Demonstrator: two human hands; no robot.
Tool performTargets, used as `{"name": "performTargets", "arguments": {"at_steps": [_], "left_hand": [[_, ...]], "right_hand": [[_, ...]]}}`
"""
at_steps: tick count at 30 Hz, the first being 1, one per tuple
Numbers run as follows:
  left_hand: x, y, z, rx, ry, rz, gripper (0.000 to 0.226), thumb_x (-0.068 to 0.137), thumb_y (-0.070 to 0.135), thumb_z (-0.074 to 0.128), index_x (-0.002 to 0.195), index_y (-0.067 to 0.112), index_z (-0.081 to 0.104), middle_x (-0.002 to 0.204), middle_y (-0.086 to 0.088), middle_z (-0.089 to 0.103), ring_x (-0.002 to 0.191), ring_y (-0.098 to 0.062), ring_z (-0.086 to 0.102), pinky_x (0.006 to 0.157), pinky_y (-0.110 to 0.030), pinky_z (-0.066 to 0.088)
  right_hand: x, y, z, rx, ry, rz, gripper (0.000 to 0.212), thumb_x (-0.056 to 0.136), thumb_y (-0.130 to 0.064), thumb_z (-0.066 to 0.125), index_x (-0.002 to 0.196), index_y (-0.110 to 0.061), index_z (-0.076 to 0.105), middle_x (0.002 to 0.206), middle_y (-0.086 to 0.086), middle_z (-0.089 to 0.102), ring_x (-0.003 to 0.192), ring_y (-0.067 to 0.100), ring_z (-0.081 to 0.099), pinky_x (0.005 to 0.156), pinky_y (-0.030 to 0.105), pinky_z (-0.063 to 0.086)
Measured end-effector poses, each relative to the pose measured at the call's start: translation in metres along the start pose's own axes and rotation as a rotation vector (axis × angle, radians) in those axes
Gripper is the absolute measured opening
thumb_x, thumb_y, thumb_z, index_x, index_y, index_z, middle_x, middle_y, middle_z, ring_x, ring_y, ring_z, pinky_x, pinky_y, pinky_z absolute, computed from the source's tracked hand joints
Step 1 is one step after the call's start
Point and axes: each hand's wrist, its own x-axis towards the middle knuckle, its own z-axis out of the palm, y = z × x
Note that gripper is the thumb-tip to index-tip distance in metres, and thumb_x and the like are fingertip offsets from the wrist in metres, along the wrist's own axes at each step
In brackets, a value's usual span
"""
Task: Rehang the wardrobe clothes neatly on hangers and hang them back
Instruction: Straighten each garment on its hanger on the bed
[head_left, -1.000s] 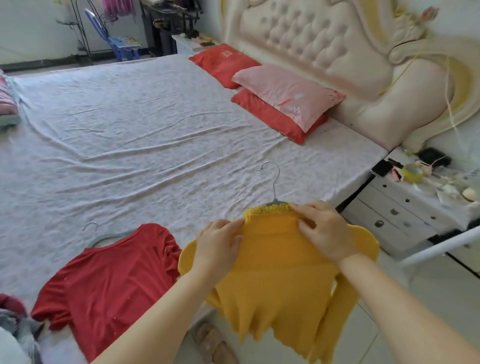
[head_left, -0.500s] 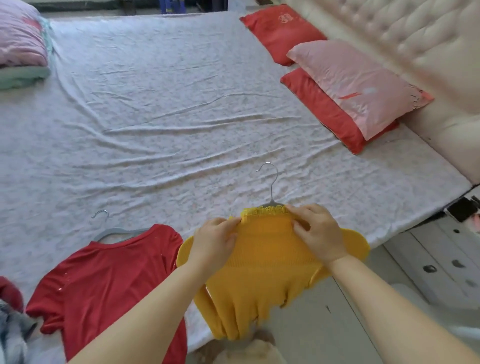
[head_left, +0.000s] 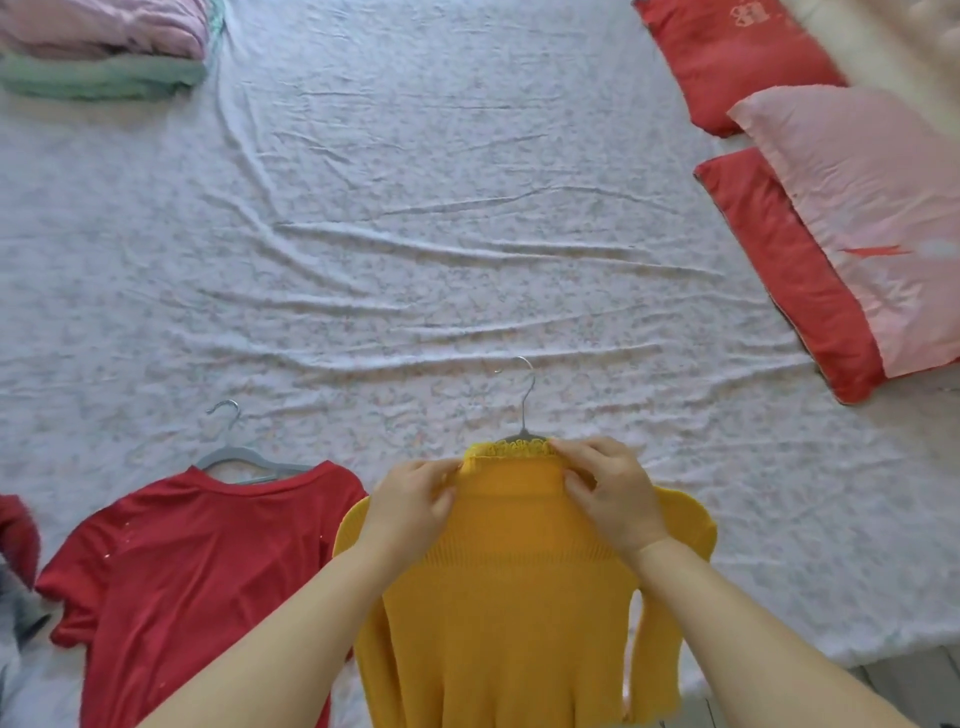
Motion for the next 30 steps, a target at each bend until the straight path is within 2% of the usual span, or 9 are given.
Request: {"name": "performTargets", "arguments": {"at_steps": [3,5,7,9,14,20,30], "left_hand": [[0.024,-0.008,0.011,-0.003,0.003,-0.073,0.038,0.092,0.022,0.052,0.129,0.023,0.051,0.128,0.002,0.055,0.121,-0.015,0.046,0.097,-0.025,0.034],[0.040,-0.016,0.018,0.008,0.003,-0.099,0.040,0.092,0.021,0.052,0.132,0.021,0.048,0.131,0.001,0.053,0.123,-0.015,0.044,0.099,-0.025,0.032],[0.052,-0.022,0.026,0.039,0.013,-0.114,0.043,0.093,0.022,0.052,0.135,0.020,0.045,0.135,0.001,0.048,0.126,-0.015,0.040,0.101,-0.024,0.030],[0.059,-0.027,0.035,0.070,0.015,-0.135,0.045,0.093,0.023,0.052,0.136,0.021,0.043,0.137,0.003,0.045,0.127,-0.014,0.039,0.100,-0.023,0.029],[0.059,-0.034,0.052,0.160,-0.040,-0.218,0.047,0.093,0.025,0.050,0.138,0.025,0.038,0.138,0.007,0.041,0.128,-0.014,0.036,0.103,-0.033,0.031],[0.049,-0.027,0.048,0.215,-0.033,-0.274,0.049,0.093,0.028,0.048,0.140,0.024,0.035,0.138,0.005,0.041,0.127,-0.015,0.037,0.103,-0.033,0.031],[-0.021,0.003,0.000,0.293,0.073,-0.360,0.050,0.091,0.029,0.052,0.138,0.021,0.036,0.135,0.001,0.045,0.123,-0.020,0.041,0.098,-0.037,0.034]], "right_hand": [[0.026,0.021,0.018,0.010,-0.046,-0.033,0.039,0.079,0.004,0.066,0.113,-0.014,0.067,0.094,0.004,0.061,0.087,0.019,0.056,0.077,0.022,0.044],[0.043,0.035,0.036,0.012,-0.086,0.003,0.040,0.080,0.004,0.064,0.116,-0.014,0.065,0.099,0.006,0.059,0.091,0.021,0.055,0.079,0.025,0.047],[0.059,0.049,0.055,-0.034,-0.160,0.080,0.043,0.085,-0.002,0.060,0.126,-0.014,0.057,0.114,0.009,0.056,0.105,0.025,0.051,0.091,0.031,0.044],[0.070,0.058,0.073,-0.076,-0.250,0.158,0.049,0.091,-0.011,0.056,0.138,-0.017,0.043,0.128,0.006,0.048,0.119,0.023,0.042,0.099,0.029,0.036],[0.066,0.065,0.097,-0.126,-0.384,0.193,0.053,0.094,-0.024,0.050,0.143,-0.016,0.032,0.142,0.004,0.038,0.135,0.021,0.028,0.111,0.030,0.023],[0.031,0.064,0.092,-0.198,-0.521,0.196,0.051,0.096,-0.033,0.045,0.143,-0.020,0.030,0.138,-0.003,0.038,0.127,0.016,0.034,0.105,0.023,0.027],[0.009,-0.005,0.051,-0.190,-0.537,0.043,0.050,0.095,-0.030,0.048,0.141,-0.018,0.033,0.136,0.000,0.039,0.127,0.019,0.035,0.103,0.029,0.033]]}}
